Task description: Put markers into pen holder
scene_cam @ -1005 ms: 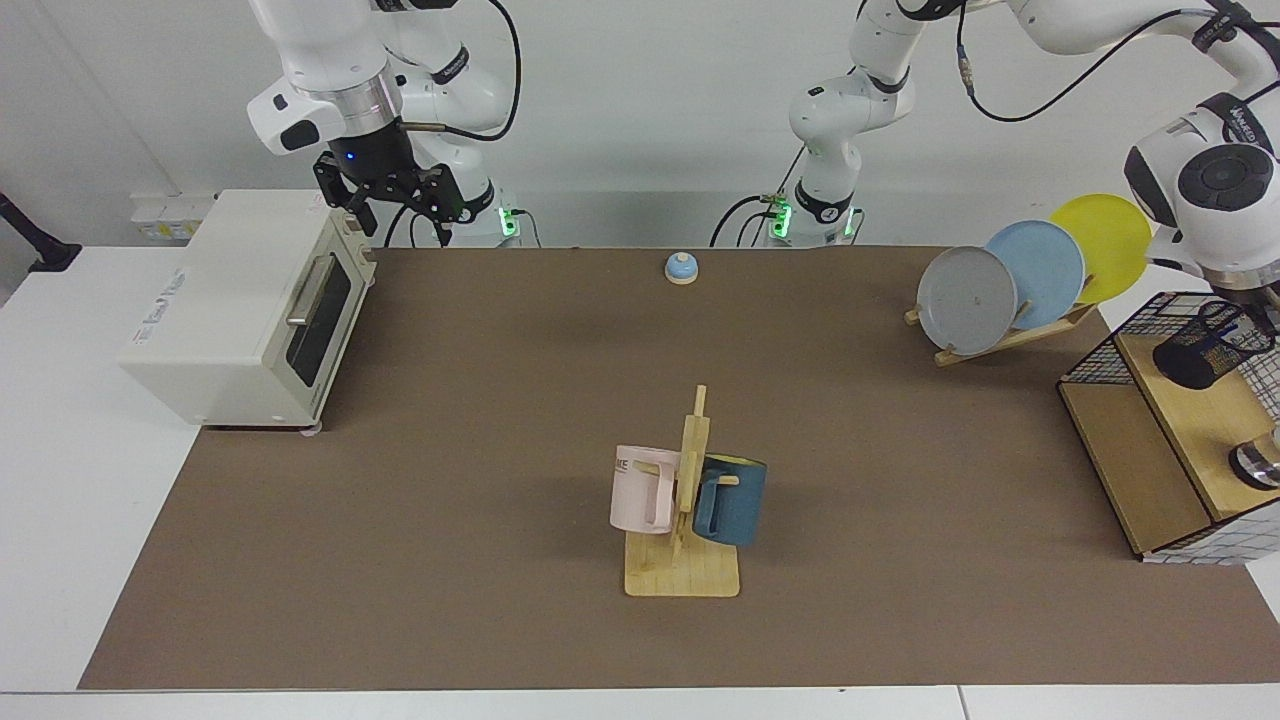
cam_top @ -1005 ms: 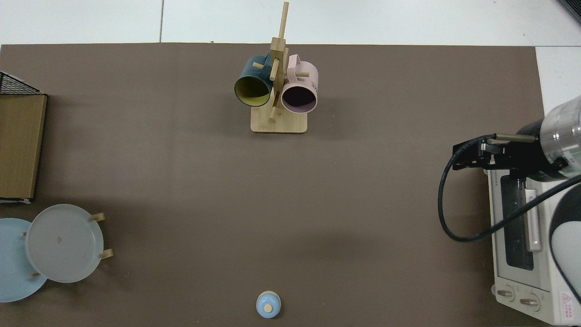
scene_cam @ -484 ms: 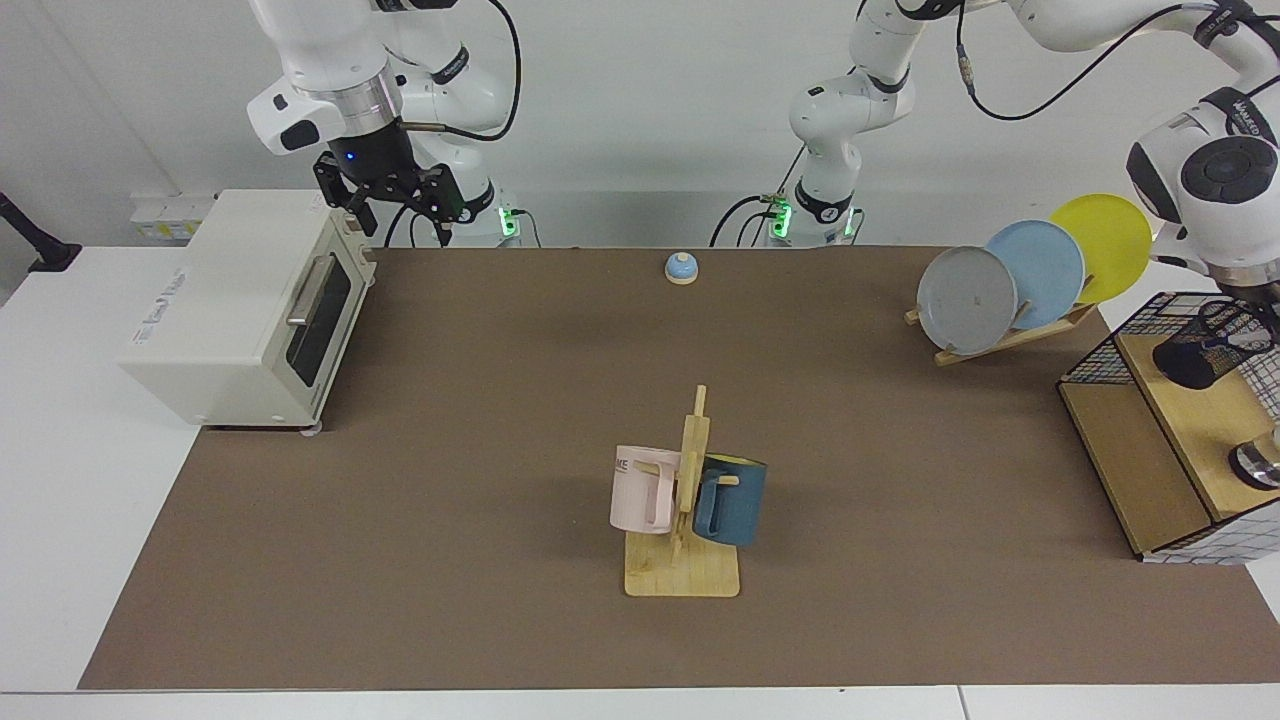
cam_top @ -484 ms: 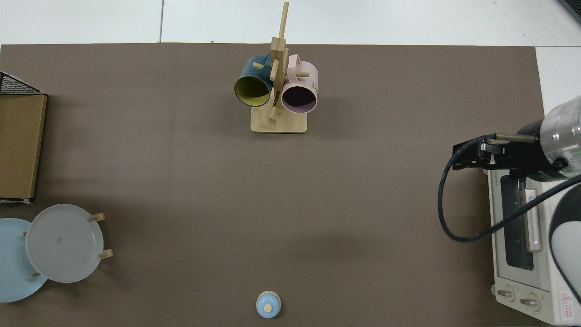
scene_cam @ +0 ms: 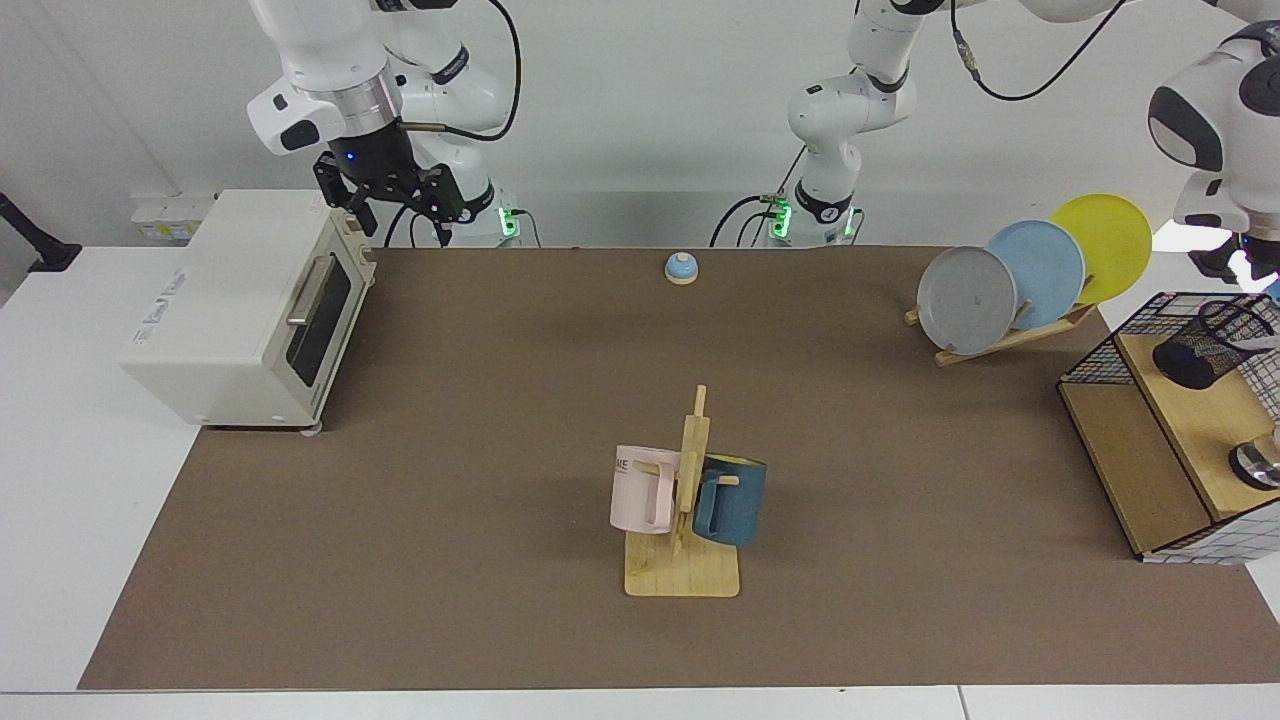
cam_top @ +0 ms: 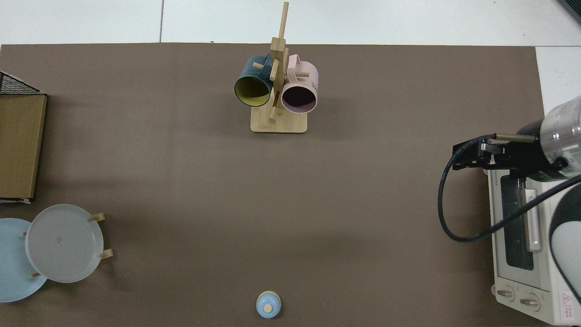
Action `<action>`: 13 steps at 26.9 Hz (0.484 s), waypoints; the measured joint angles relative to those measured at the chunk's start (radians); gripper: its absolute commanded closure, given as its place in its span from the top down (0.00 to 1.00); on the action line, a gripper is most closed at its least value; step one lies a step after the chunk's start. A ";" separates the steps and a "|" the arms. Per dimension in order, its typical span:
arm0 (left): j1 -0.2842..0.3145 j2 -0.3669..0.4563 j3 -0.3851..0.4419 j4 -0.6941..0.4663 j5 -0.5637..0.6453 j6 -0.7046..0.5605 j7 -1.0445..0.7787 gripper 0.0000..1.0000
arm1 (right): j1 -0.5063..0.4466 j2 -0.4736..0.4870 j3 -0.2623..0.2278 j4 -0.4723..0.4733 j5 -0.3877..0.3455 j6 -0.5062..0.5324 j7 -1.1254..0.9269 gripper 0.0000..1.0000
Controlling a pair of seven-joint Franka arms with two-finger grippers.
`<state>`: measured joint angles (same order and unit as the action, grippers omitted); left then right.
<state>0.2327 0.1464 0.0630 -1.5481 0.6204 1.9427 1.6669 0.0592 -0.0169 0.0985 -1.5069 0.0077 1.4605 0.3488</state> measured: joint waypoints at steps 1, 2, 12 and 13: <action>-0.016 -0.009 0.005 0.013 -0.024 -0.018 0.000 0.94 | 0.000 0.000 0.000 0.000 0.000 0.000 0.000 1.00; -0.029 -0.018 0.008 0.023 -0.046 -0.030 -0.001 1.00 | 0.000 0.000 0.000 0.000 0.000 0.000 0.000 1.00; -0.138 -0.140 0.113 0.045 -0.283 -0.178 -0.092 1.00 | 0.000 0.000 0.000 0.000 0.000 0.000 0.000 1.00; -0.146 -0.145 0.118 0.045 -0.294 -0.201 -0.122 1.00 | 0.000 0.000 0.000 0.000 0.000 0.000 0.000 1.00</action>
<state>0.0863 0.0013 0.1810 -1.5027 0.3262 1.7417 1.5445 0.0592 -0.0169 0.0984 -1.5069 0.0077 1.4605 0.3487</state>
